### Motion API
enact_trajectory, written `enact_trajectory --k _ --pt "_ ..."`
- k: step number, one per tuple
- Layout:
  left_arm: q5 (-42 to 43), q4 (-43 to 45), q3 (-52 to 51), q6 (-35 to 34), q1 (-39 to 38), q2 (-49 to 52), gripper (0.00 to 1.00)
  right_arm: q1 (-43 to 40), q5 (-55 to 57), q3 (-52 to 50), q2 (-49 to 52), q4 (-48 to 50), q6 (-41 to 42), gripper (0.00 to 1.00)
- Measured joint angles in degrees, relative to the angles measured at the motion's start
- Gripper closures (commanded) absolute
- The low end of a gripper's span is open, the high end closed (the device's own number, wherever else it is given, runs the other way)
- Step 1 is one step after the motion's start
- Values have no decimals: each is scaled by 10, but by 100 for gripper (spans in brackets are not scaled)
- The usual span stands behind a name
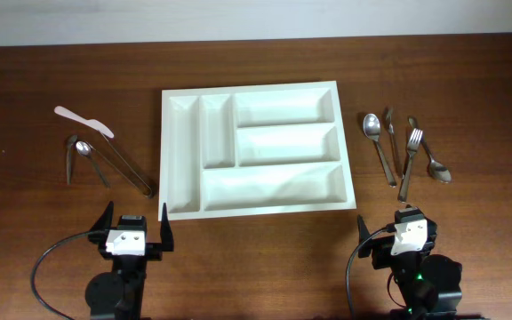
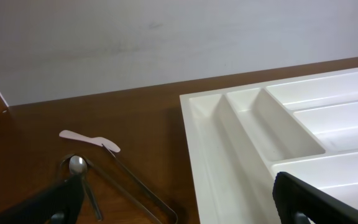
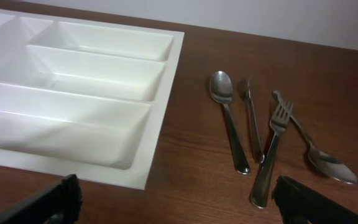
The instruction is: Pack container
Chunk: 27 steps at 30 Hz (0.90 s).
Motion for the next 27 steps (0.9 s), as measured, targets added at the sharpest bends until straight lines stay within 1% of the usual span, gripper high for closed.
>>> enact_trajectory --k 8,12,16,19,21,24,27 --pt "0 0 0 0 0 0 1 0 -12 3 0 42 0 1" --pt "0 0 0 0 0 0 1 0 -18 49 1 39 7 1" --pt "0 0 0 0 0 0 1 0 -17 170 28 7 33 1" --pt "0 0 0 0 0 0 1 0 -17 272 84 -61 49 1" --pt "0 0 0 0 0 0 1 0 -20 348 147 -120 56 1" --pt "0 0 0 0 0 0 1 0 -37 477 273 -229 63 1" --pt "0 0 0 0 0 0 1 0 -59 602 395 -318 64 1"
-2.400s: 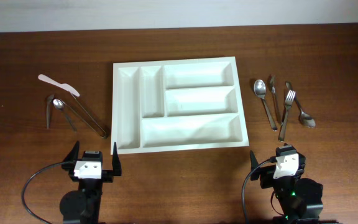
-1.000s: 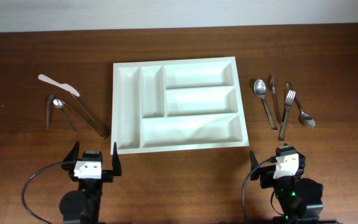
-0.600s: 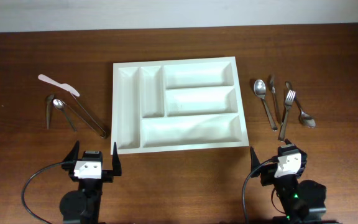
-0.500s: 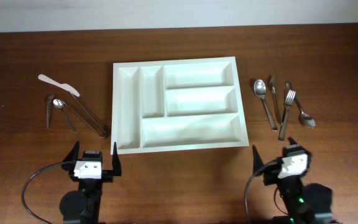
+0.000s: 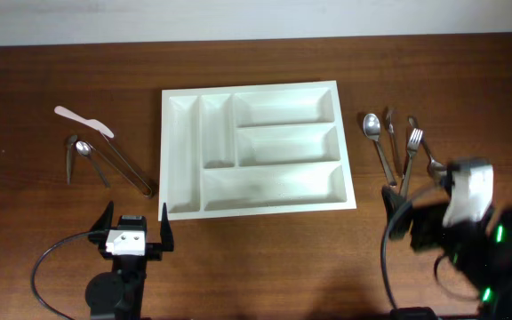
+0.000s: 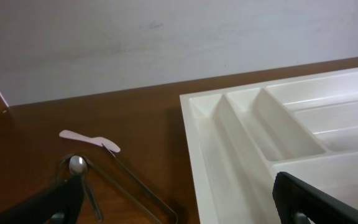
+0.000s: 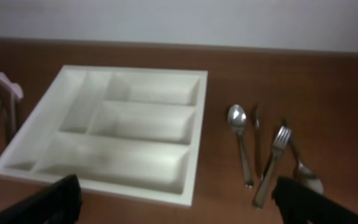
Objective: Pack container
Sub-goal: 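Move the right gripper over the cutlery on the right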
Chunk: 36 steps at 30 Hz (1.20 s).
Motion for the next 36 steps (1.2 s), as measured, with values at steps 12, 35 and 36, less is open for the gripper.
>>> enact_trajectory --k 12,35,36 --pt "0 0 0 0 0 0 1 -37 -57 289 357 -100 19 0" --pt "0 0 0 0 0 0 1 -164 -21 292 689 -72 -103 12" --pt "0 0 0 0 0 0 1 -163 -20 292 699 -72 -107 13"
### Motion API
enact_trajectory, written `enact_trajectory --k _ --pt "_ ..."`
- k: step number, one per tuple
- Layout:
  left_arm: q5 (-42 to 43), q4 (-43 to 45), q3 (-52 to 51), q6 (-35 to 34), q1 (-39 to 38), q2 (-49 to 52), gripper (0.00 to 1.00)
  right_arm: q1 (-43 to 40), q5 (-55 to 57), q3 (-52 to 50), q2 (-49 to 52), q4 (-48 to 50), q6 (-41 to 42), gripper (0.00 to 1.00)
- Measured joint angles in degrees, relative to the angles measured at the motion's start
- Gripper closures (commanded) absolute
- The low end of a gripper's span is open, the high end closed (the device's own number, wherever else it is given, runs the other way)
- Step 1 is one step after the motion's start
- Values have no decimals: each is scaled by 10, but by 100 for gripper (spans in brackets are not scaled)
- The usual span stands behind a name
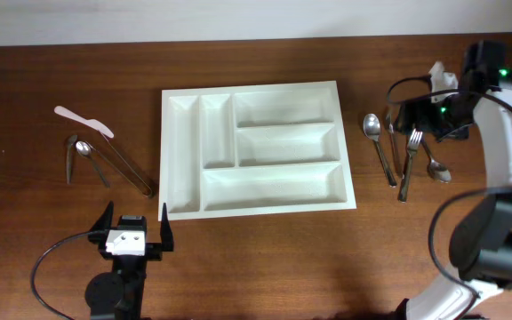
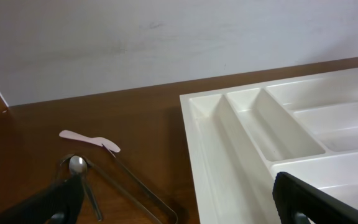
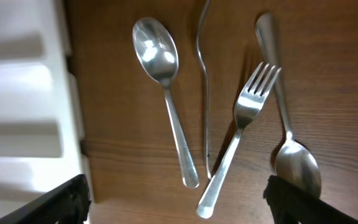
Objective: Pack container
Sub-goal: 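Move the right gripper over the cutlery on the right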
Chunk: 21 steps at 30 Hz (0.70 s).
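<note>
The white compartment tray [image 1: 181, 160] lies mid-table, its near-left corner showing in the left wrist view [image 2: 229, 143]. To its right lie a spoon [image 3: 163, 81], a knife [image 3: 205, 81], a fork [image 3: 241, 130] and a second spoon [image 3: 288, 124]. My right gripper [image 3: 179, 205] hangs open above them, looking straight down, holding nothing; in the overhead view it [image 1: 416, 117] is over the utensils. My left gripper [image 1: 136, 233] stands open at the front edge, empty.
Left of the tray lie a white plastic knife [image 1: 83, 122], a small spoon [image 1: 85, 156] and metal tongs [image 1: 123, 164]. The right arm [image 1: 505, 178] arches up from the front right corner. A pale wall runs along the table's far edge.
My right gripper has moved from low near the front right of the table to a spot above the utensils right of the tray, now facing down. The left arm is unchanged.
Both grippers first stood open at the front edge, looking across the table. Then the right one was raised, seeing the whole tray and the utensils. Now it hangs over those utensils. No object has moved.
</note>
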Motion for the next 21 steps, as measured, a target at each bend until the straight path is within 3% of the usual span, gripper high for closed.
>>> enact_trajectory --k 9,21 --pt "0 0 0 0 0 0 1 0 6 0 106 3 -16 17" --pt "0 0 0 0 0 0 1 30 7 0 129 19 -19 20"
